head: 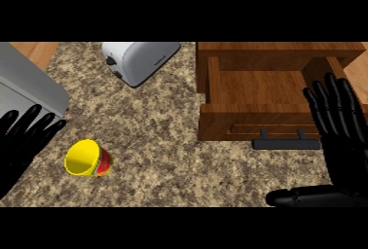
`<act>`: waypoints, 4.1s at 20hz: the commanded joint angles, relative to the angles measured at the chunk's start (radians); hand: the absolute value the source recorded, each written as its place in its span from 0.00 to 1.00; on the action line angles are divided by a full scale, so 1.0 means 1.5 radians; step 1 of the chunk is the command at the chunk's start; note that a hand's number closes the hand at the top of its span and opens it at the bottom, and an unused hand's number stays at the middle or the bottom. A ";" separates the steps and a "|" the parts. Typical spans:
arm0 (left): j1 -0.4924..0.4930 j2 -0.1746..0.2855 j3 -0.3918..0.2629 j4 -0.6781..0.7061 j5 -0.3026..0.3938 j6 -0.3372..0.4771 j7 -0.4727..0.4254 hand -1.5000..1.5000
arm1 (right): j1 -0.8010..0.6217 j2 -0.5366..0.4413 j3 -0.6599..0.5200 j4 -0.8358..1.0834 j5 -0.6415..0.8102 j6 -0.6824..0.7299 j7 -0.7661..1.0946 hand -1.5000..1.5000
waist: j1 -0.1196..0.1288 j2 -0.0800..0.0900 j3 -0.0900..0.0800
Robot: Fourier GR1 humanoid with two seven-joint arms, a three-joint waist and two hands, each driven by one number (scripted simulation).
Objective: Pick up the cup, place it into the drawer and close the drawer
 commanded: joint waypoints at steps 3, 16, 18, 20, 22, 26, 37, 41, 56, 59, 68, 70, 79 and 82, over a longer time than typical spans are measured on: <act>0.038 0.014 0.032 -0.048 0.073 -0.010 0.064 0.00 | 0.010 0.013 0.009 0.034 0.021 0.009 -0.043 0.00 | 0.002 -0.001 0.000; 0.002 -0.064 0.056 0.091 -0.076 -0.083 0.033 0.00 | -0.015 -0.004 -0.033 0.000 -0.022 0.017 0.019 0.00 | -0.001 0.000 0.000; 0.037 -0.030 0.091 0.074 -0.029 -0.113 0.046 0.00 | -0.032 -0.008 -0.023 -0.014 -0.009 0.011 0.043 0.00 | 0.001 -0.001 0.000; -0.023 -0.038 0.086 0.131 -0.075 -0.107 0.042 0.00 | 0.000 0.020 0.000 0.027 0.025 0.008 -0.035 0.00 | -0.001 0.000 0.000; -0.025 -0.069 0.094 0.184 -0.145 -0.133 -0.005 0.00 | -0.032 0.012 -0.012 0.001 0.014 -0.002 0.010 0.00 | -0.001 0.000 0.000; -0.051 -0.076 0.136 0.302 -0.245 -0.185 -0.091 0.00 | -0.022 -0.007 -0.031 0.008 -0.013 0.024 0.013 0.00 | -0.005 0.001 0.000; -0.069 -0.059 0.148 0.430 -0.404 -0.200 -0.251 0.00 | -0.056 -0.008 -0.046 0.026 -0.020 0.022 0.030 0.00 | -0.001 0.000 0.000; -0.076 -0.101 0.100 0.432 -0.466 -0.141 -0.279 0.00 | 0.006 -0.015 -0.049 -0.030 -0.043 0.044 0.028 0.00 | -0.004 0.000 0.000; -0.176 -0.039 0.058 0.727 -0.566 -0.088 -0.515 0.00 | -0.037 0.007 -0.015 -0.017 -0.003 0.012 0.056 0.00 | -0.008 0.001 -0.001; -0.192 -0.020 0.055 0.782 -0.574 -0.078 -0.553 0.00 | 0.004 0.004 -0.017 -0.016 -0.014 0.035 0.026 0.00 | -0.010 0.002 -0.001; -0.224 -0.011 0.013 0.875 -0.596 -0.057 -0.626 0.00 | -0.006 0.020 0.004 -0.033 -0.004 0.028 0.023 0.00 | -0.013 0.003 -0.002; -0.243 -0.024 -0.003 0.903 -0.609 -0.042 -0.644 0.00 | -0.065 -0.005 -0.034 -0.007 -0.025 0.021 0.065 0.00 | -0.014 0.005 -0.002; -0.270 -0.020 -0.027 0.941 -0.592 -0.067 -0.655 0.00 | -0.056 0.002 -0.027 0.013 -0.017 0.027 0.041 0.00 | -0.011 0.004 -0.002; -0.268 -0.034 -0.029 0.961 -0.580 -0.068 -0.656 0.00 | -0.028 0.003 -0.018 -0.018 -0.034 0.041 0.043 0.00 | -0.015 0.004 -0.002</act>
